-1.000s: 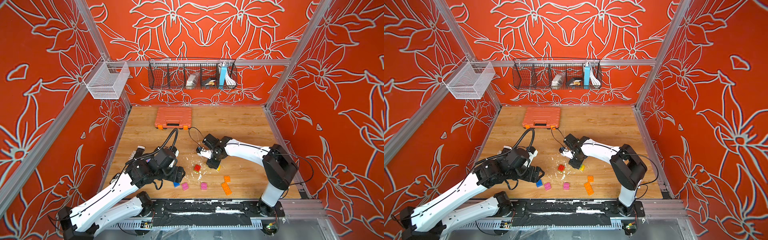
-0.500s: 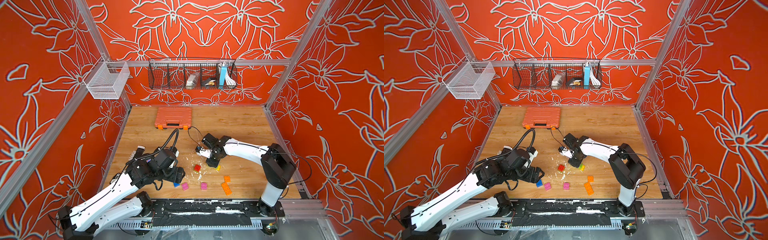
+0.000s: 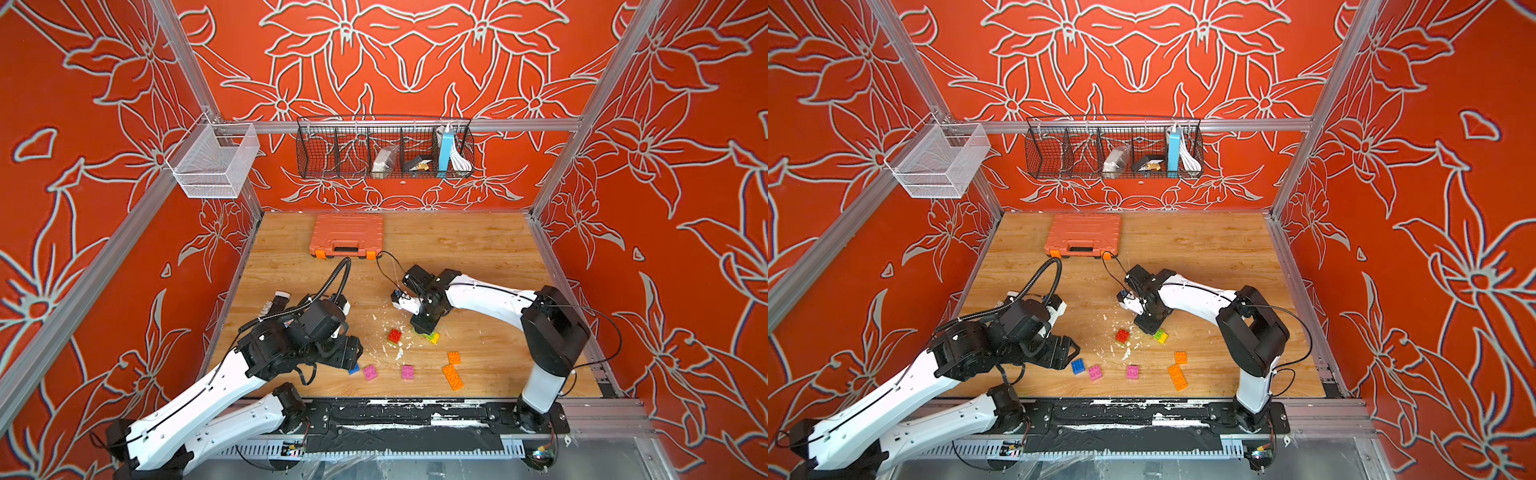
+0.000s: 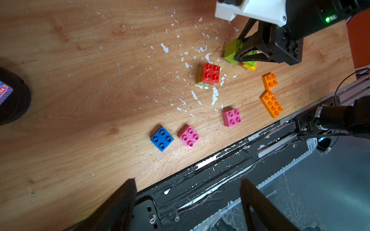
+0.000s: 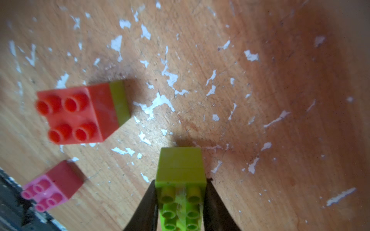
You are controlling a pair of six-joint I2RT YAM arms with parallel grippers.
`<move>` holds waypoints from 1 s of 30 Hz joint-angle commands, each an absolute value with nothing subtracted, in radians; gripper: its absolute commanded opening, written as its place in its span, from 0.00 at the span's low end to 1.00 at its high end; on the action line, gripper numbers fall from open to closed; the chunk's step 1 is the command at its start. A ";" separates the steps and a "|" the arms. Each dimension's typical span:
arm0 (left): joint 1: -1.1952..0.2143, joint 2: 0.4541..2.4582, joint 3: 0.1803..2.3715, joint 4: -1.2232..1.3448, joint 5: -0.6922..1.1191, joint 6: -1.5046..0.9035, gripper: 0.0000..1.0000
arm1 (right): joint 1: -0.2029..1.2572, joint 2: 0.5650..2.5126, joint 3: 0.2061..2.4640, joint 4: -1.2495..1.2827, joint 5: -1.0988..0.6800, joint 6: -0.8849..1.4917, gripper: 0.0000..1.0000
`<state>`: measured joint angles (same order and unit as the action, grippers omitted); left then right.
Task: Assemble the letter r with lego
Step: Pick up the lego brick from the center of the board, then assemble the lego brick with the lego brick.
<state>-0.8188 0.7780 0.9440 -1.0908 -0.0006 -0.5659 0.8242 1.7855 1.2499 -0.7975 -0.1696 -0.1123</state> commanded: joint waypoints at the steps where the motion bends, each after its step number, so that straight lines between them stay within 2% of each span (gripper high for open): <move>1: -0.824 0.736 0.974 -1.199 -0.027 -0.578 0.82 | 0.828 1.768 1.331 -0.900 -0.200 -0.017 0.00; 5: -0.825 0.703 0.982 -1.254 -0.045 -0.578 0.82 | 0.840 1.742 1.436 -1.014 -0.202 -0.010 0.00; 11: -0.824 0.661 0.987 -1.297 -0.063 -0.613 0.83 | 0.909 1.822 1.640 -1.218 -0.112 0.000 0.00; 15: -0.824 0.629 0.984 -1.292 -0.063 -0.609 0.84 | 0.985 1.884 1.686 -1.234 -0.033 0.002 0.00; 21: -0.824 0.607 0.977 -1.278 -0.045 -0.590 0.85 | 1.049 1.956 1.728 -1.242 -0.020 -0.001 0.00; 30: -0.824 0.562 0.964 -1.249 -0.016 -0.571 0.87 | 1.071 2.029 1.821 -1.275 -0.003 -0.026 0.00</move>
<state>-0.8192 0.5774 0.9703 -1.2613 -0.0319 -0.5858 1.0657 2.0041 1.7847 -1.2316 -0.0265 -0.0139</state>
